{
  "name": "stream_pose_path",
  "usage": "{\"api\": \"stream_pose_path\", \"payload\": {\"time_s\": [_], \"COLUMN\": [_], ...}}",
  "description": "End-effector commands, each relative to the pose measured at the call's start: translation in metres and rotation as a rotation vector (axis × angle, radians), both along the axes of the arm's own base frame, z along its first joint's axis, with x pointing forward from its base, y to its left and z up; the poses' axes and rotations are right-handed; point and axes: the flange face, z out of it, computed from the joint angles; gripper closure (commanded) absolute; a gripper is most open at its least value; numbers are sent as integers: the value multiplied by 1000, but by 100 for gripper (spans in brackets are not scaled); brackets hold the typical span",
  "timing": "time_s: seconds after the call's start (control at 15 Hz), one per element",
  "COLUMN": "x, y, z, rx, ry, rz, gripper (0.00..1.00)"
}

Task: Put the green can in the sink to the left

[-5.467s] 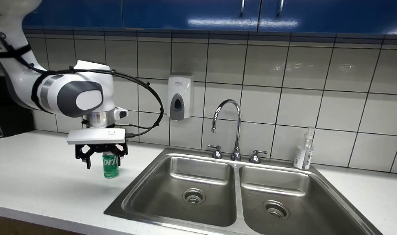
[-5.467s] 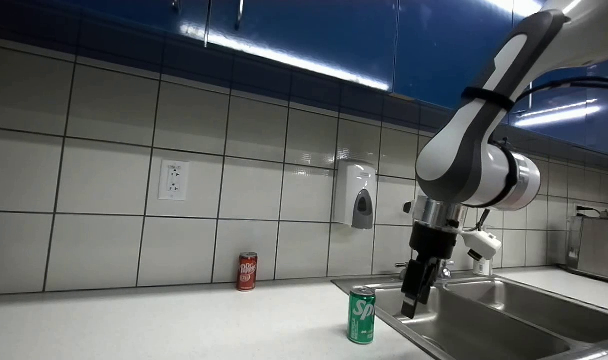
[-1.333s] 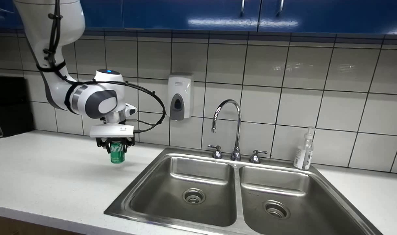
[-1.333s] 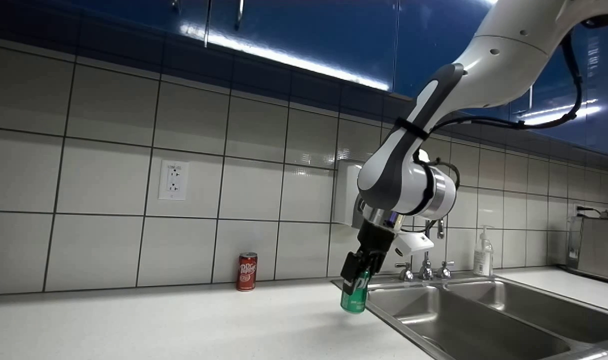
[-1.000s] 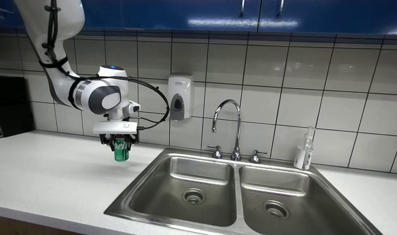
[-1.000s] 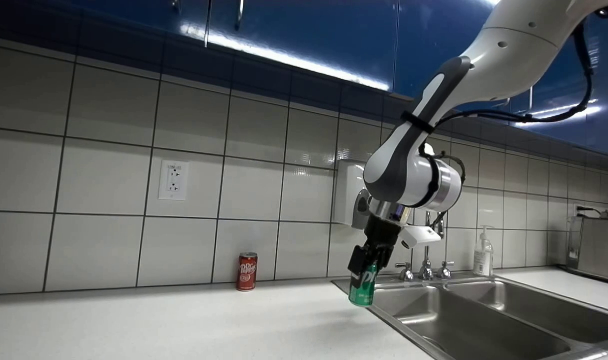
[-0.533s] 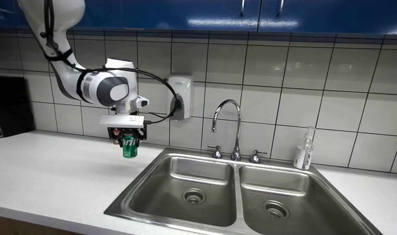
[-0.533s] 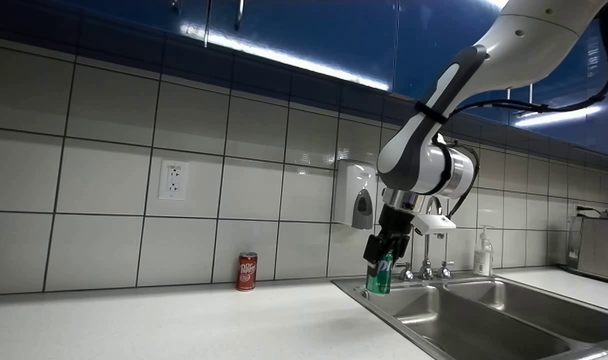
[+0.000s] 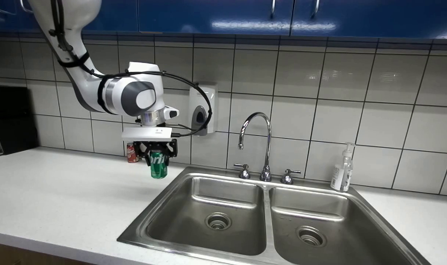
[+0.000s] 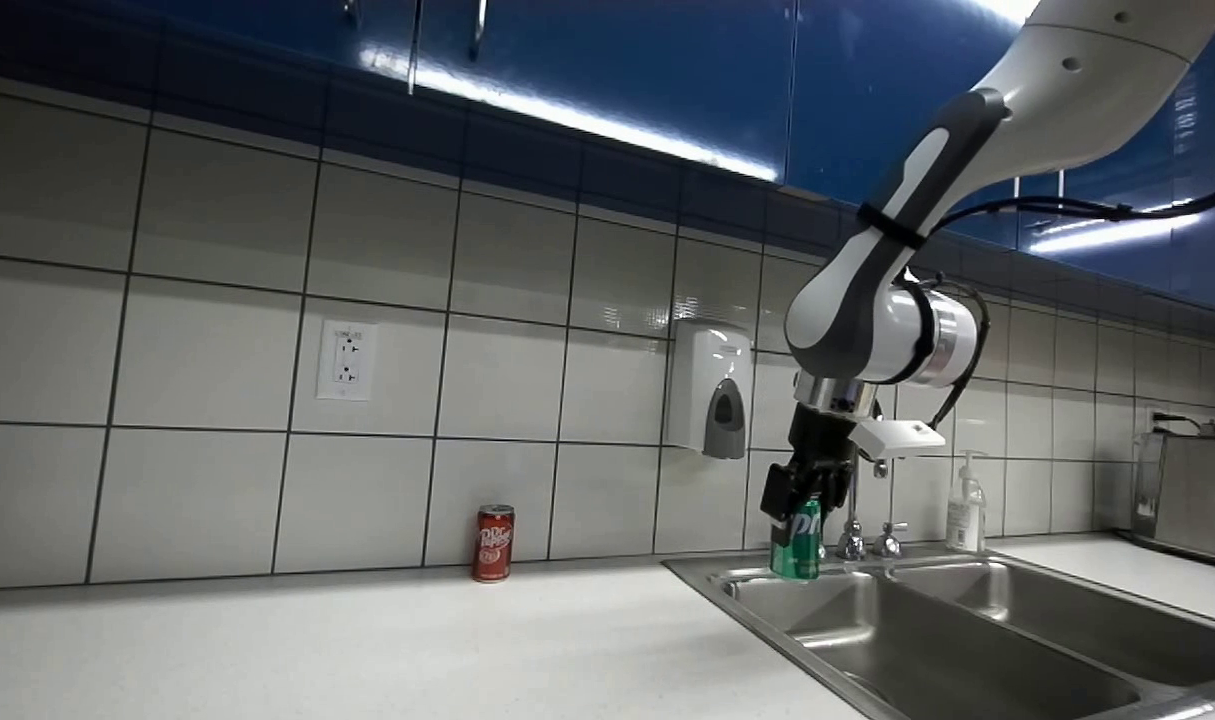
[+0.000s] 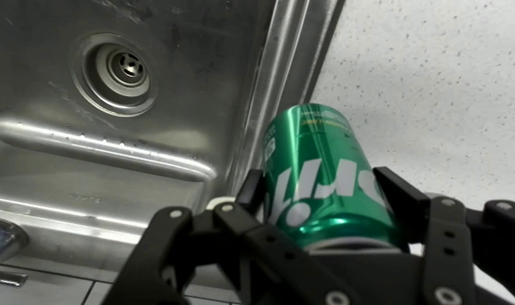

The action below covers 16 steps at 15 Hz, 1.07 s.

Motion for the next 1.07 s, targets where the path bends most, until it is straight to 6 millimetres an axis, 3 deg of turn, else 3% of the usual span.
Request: {"api": "stream_pose_path", "payload": {"time_s": [0.0,1.0], "x": [-7,-23], "y": [-17,-96], "z": [13,11], "rx": [-26,-84], "ry": [14,50], "rz": [-52,-203], "gripper": [57,57]}}
